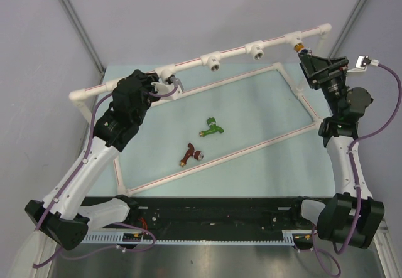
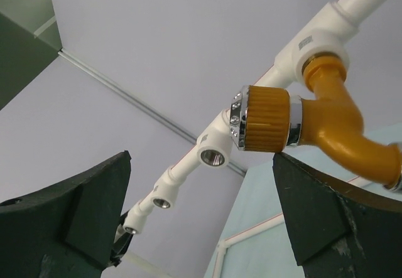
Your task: Install the water faucets
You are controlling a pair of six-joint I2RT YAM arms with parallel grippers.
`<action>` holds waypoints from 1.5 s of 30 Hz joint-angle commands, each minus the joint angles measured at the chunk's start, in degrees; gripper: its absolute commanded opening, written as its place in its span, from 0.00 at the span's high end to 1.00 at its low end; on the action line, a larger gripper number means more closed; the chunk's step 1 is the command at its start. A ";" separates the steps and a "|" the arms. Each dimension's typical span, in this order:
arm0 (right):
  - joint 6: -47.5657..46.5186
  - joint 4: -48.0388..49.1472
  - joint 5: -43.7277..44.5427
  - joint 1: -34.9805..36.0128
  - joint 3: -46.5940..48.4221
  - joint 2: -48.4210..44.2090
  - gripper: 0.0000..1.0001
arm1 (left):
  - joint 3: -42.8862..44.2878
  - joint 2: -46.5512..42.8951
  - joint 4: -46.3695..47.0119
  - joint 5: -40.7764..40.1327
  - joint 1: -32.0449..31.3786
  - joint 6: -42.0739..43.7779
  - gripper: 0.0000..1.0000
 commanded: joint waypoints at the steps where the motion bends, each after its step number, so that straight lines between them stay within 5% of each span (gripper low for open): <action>1: -1.58 1.90 1.34 -3.32 4.74 -0.43 0.00 | 1.51 -0.22 -0.84 2.01 -0.16 -5.41 1.00; 20: -30.40 -19.29 6.53 -7.45 13.98 4.31 0.00 | 1.51 0.48 -0.93 2.09 -0.16 -5.41 1.00; 45: -35.07 -27.62 9.96 -8.42 17.58 11.95 0.02 | 1.51 1.09 -1.10 2.01 -0.16 -5.32 1.00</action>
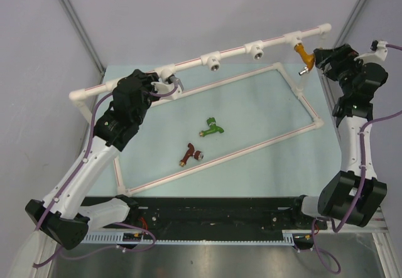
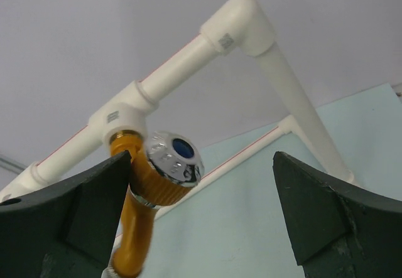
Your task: Install the water faucets
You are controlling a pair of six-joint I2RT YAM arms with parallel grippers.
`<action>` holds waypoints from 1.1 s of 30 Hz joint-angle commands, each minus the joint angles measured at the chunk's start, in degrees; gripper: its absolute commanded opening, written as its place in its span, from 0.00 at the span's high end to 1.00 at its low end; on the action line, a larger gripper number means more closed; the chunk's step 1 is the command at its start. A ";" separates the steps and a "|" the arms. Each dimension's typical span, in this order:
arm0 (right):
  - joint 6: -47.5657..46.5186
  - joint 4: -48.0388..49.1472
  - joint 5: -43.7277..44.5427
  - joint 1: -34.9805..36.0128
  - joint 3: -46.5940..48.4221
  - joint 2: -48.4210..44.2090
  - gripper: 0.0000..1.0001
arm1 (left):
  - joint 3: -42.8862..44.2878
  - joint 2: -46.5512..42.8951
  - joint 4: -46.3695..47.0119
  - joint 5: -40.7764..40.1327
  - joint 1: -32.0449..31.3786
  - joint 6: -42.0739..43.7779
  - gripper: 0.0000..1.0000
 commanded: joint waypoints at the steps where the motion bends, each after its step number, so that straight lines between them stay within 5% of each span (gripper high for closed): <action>1: -0.32 -4.88 1.85 -1.84 1.78 2.93 0.02 | 1.29 0.79 -0.99 2.05 -0.16 -5.26 1.00; 9: -2.95 -14.73 -1.13 -1.50 1.43 5.75 0.00 | 1.38 0.96 -1.17 2.05 -0.16 -5.35 1.00; 20: -0.76 -10.43 -9.05 -1.14 -4.28 2.41 0.00 | 1.38 0.79 -1.17 2.14 -0.16 -5.43 1.00; 33: -11.91 -7.01 -1.05 3.15 -7.71 -8.58 0.02 | 1.47 0.70 -1.26 2.31 -0.16 -5.52 1.00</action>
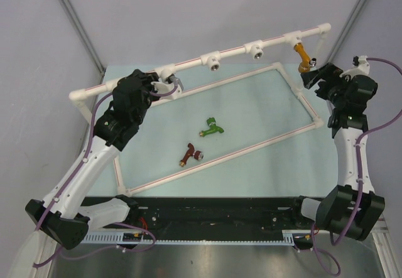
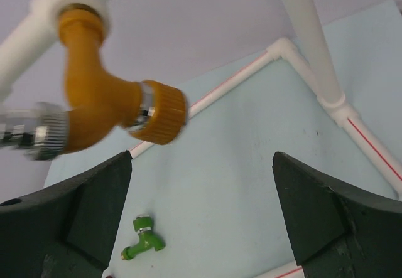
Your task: Install the water faucets
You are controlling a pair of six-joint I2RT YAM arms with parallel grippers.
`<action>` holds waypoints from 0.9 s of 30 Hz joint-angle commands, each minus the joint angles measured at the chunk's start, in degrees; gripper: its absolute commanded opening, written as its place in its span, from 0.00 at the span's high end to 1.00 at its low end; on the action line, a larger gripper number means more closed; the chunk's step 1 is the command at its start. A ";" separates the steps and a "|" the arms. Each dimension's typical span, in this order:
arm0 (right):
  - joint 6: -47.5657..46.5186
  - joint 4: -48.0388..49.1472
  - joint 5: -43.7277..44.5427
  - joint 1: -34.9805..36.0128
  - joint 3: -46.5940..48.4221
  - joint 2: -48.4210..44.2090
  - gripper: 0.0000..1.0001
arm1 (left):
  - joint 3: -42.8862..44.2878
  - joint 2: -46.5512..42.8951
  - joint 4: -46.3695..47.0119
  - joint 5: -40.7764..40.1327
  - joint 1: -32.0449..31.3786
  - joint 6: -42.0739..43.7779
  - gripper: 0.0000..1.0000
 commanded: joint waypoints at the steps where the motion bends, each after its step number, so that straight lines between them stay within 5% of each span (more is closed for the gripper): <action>1: -7.76 6.51 2.14 3.34 -0.50 -3.83 0.02 | 1.25 0.59 -1.10 2.42 -0.16 -5.24 1.00; 18: -3.75 16.62 2.67 7.65 4.16 3.54 0.09 | 1.25 0.68 -1.02 2.25 -0.16 -5.15 1.00; 27: 10.66 20.56 -4.71 7.91 4.16 4.95 0.44 | 1.25 0.94 -1.10 2.16 -0.16 -5.06 1.00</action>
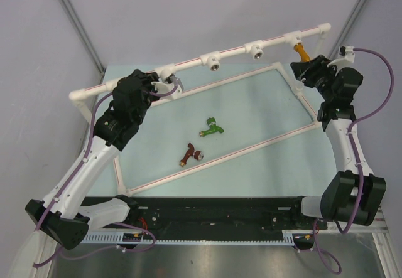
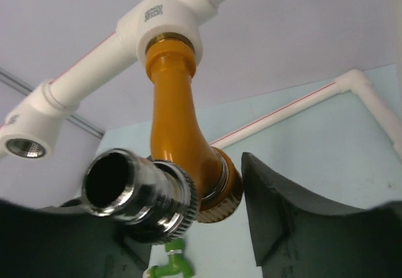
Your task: Install the water faucets
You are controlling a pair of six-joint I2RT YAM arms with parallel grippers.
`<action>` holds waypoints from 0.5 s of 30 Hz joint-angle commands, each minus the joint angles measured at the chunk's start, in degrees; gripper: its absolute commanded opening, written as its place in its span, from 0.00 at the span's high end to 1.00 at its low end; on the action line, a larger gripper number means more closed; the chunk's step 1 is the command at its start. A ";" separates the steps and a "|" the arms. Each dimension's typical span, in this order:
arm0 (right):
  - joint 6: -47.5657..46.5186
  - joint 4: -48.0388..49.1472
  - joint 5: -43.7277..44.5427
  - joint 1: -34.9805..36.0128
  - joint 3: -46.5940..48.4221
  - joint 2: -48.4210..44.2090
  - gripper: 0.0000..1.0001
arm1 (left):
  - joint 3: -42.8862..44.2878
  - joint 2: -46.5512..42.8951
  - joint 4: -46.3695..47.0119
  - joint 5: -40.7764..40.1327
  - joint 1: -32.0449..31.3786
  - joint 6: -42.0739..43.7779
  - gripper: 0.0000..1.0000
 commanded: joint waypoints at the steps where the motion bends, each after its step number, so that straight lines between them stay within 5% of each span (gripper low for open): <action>1: 12.78 7.17 -6.00 0.00 3.00 0.03 0.50 | 1.25 1.01 -1.13 2.18 -0.16 -5.15 1.00; 10: 33.54 21.22 -11.29 -1.75 3.00 -0.23 0.86 | 1.25 0.74 -1.13 2.27 -0.16 -5.15 1.00; 12: 39.67 23.78 -11.11 -2.28 3.00 -0.32 0.85 | 1.25 0.74 -1.13 2.27 -0.16 -5.15 1.00; 15: 46.53 28.17 -10.58 -3.51 3.00 -0.32 0.54 | 1.25 0.66 -1.21 2.27 -0.16 -5.15 1.00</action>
